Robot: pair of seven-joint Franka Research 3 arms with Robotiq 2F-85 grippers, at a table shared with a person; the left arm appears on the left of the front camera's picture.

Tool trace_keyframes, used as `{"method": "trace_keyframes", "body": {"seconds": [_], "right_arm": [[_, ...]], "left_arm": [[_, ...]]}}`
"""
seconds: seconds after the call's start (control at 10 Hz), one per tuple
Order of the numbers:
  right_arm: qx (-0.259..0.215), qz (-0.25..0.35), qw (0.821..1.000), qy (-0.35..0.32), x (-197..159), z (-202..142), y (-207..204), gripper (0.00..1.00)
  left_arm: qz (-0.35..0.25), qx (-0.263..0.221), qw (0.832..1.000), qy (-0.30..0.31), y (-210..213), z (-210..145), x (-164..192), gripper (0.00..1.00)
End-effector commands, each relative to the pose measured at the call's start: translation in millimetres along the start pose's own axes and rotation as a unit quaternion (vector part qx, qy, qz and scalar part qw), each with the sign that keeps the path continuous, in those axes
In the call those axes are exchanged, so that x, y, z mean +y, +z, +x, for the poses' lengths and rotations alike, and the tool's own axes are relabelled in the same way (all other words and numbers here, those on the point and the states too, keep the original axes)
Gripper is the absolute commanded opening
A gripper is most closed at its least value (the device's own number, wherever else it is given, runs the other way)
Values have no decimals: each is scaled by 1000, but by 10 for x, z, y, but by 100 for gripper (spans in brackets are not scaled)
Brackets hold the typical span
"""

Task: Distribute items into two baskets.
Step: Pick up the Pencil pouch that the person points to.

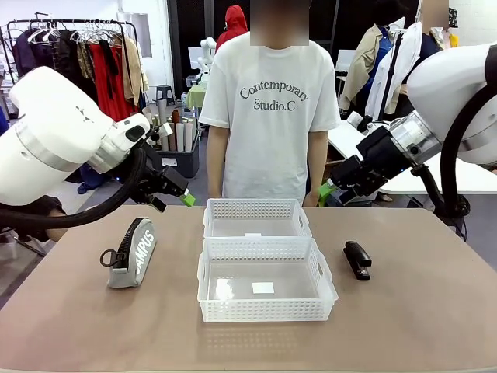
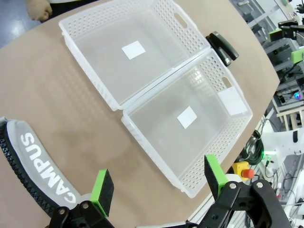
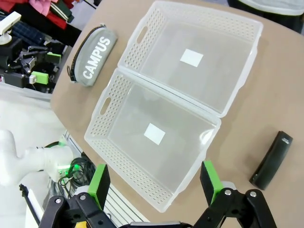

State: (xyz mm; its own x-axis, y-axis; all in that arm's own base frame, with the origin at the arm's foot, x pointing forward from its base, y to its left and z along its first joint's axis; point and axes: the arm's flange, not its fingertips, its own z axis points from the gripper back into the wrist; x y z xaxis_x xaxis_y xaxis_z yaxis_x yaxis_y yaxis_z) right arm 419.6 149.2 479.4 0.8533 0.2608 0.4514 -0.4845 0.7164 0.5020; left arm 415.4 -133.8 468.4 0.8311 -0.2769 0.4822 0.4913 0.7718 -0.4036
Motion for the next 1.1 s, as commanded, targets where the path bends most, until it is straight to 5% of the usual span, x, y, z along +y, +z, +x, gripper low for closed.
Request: {"method": "trace_keyframes", "body": {"seconds": [0.0,0.1,0.3,0.6,1.0], "right_arm": [[0,0,1000,1,11,1,-6,100],[13,39,999,-15,20,67,-13,100],[-4,112,992,-56,11,265,58,100],[-54,184,973,-125,-25,462,228,100],[-67,294,928,-218,-336,634,411,100]], "left_arm": [[0,0,1000,0,-2,0,-4,100],[-83,38,995,37,-50,44,71,100],[-142,36,987,68,-19,173,176,100],[-218,-51,961,162,190,360,248,100],[-325,-115,920,188,394,533,328,100]]}}
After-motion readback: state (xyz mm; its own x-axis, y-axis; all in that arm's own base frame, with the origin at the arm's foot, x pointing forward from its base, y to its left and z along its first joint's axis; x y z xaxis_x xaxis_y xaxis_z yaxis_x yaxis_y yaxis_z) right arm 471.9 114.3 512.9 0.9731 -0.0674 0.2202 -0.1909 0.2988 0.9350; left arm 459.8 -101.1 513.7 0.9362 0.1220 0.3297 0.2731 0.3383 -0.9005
